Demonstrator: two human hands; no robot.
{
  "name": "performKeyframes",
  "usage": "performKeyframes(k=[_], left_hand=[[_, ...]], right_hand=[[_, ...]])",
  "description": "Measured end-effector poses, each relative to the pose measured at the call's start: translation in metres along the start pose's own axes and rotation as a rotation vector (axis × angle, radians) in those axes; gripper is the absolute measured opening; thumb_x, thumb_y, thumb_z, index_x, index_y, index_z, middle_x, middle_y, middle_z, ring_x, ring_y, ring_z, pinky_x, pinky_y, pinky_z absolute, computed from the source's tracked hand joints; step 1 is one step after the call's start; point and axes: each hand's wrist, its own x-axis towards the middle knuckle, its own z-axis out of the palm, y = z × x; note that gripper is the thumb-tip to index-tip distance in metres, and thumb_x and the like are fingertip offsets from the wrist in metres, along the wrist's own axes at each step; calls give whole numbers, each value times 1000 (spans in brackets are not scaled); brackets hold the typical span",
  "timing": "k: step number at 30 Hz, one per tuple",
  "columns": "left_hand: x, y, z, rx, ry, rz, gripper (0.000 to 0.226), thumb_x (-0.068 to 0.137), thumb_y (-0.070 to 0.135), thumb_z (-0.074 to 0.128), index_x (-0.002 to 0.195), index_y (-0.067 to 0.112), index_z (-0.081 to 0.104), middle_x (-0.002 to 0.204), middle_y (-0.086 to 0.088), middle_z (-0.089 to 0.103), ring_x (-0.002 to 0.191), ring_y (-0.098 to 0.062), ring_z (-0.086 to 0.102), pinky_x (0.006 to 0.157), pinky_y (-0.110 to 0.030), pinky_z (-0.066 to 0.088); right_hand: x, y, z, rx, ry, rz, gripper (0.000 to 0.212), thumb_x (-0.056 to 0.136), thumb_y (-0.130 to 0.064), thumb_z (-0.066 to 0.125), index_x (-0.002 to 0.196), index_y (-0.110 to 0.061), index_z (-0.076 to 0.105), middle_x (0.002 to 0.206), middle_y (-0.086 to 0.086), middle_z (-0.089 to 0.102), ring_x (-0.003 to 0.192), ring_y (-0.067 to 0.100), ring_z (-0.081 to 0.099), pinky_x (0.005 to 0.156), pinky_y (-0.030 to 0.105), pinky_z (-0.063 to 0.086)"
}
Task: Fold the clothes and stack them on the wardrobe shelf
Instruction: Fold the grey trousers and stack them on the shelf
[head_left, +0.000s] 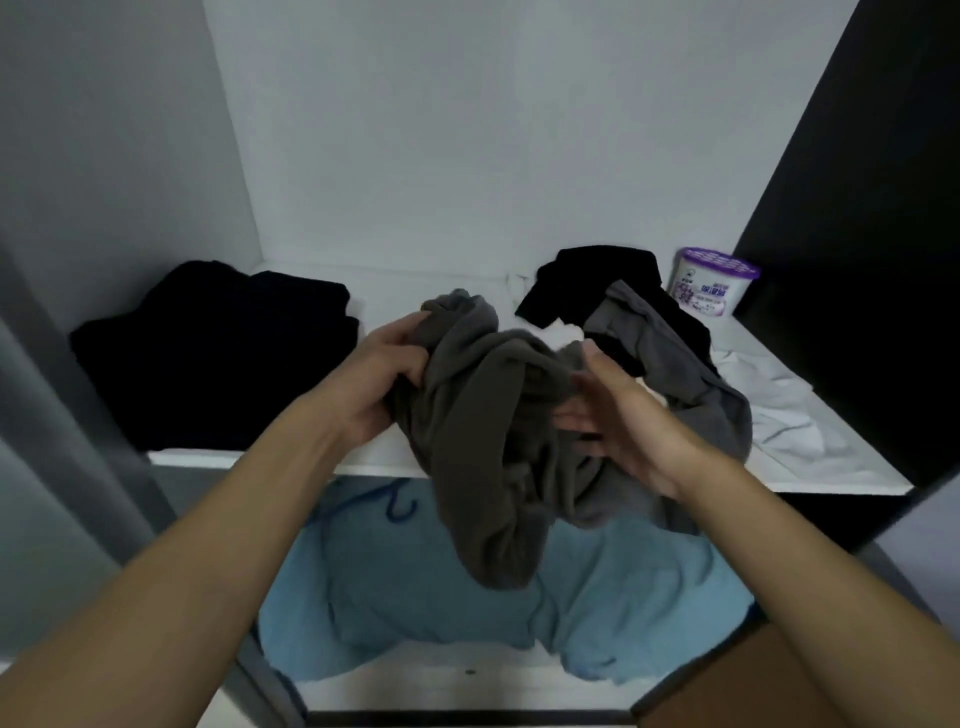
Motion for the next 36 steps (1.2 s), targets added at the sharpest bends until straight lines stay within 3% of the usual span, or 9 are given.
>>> performKeyframes(k=[3, 6, 9, 15, 19, 23, 30, 33, 36], left_hand=[[-55, -24, -14, 78, -60, -14, 59, 46, -10, 45, 83, 23, 77, 77, -4, 68, 74, -17, 65, 60, -22, 51], [-105, -56, -24, 110, -75, -118, 44, 47, -5, 44, 80, 13, 67, 77, -4, 63, 74, -16, 58, 58, -20, 45], [-145, -83, -36, -149, -67, -214, 16, 69, 7, 57, 80, 13, 67, 82, -6, 65, 75, -19, 63, 65, -25, 52], [-187, -118, -56, -543, 139, -392, 53, 83, 56, 64, 115, 14, 76, 121, -10, 72, 107, -26, 71, 85, -37, 58], [-205, -138, -41, -297, 227, -530, 14, 83, 27, 76, 87, 16, 83, 102, -12, 77, 83, -25, 76, 66, -34, 61], [-222, -151, -25, -188, 231, -539, 20, 73, 8, 68, 91, 9, 76, 89, -11, 76, 74, -22, 72, 62, -29, 57], [-241, -146, 13, -14, 70, -489, 50, 51, 4, 63, 99, 11, 74, 96, -6, 77, 90, -23, 71, 71, -31, 56], [-254, -141, 35, 0, -10, -438, 37, 51, -1, 60, 83, 10, 76, 88, -4, 75, 85, -20, 69, 76, -32, 55], [-275, -137, 61, 13, -72, -432, 31, 50, -7, 57, 68, 8, 76, 80, -5, 73, 78, -18, 69, 76, -28, 57]], right_hand=[[-26, 24, 69, 194, -169, 58, 66, 79, -73, 60, 125, -25, 67, 104, 9, 70, 95, 26, 64, 87, 41, 48], [-51, 64, 129, 213, -42, 16, 39, 91, -18, 68, 129, -21, 60, 110, 7, 75, 96, 21, 72, 78, 34, 58], [-80, 99, 167, 146, 106, -26, 48, 87, 12, 58, 125, -16, 64, 115, 7, 74, 110, 23, 68, 95, 35, 56], [-138, 135, 199, -431, -73, -361, 46, 80, 3, 57, 123, -12, 67, 115, 3, 68, 112, 19, 64, 97, 32, 52], [-170, 173, 208, -785, -192, -387, 49, 87, -2, 57, 135, -15, 59, 117, 3, 60, 110, 19, 57, 92, 29, 47], [-191, 190, 199, -972, -294, -163, 42, 93, -19, 58, 135, -24, 60, 128, -2, 62, 115, 14, 57, 95, 27, 45], [-218, 158, 133, -567, 382, -162, 5, 91, -14, 67, 94, -17, 70, 89, -12, 71, 82, -2, 64, 75, 25, 50], [-234, 149, 116, -374, 146, -90, 52, 90, -20, 72, 137, -22, 50, 124, -12, 62, 116, -5, 55, 98, 18, 46], [-258, 152, 114, -336, -168, -67, 76, 87, -15, 76, 147, -33, 33, 134, -27, 56, 127, -15, 46, 99, 5, 38]])
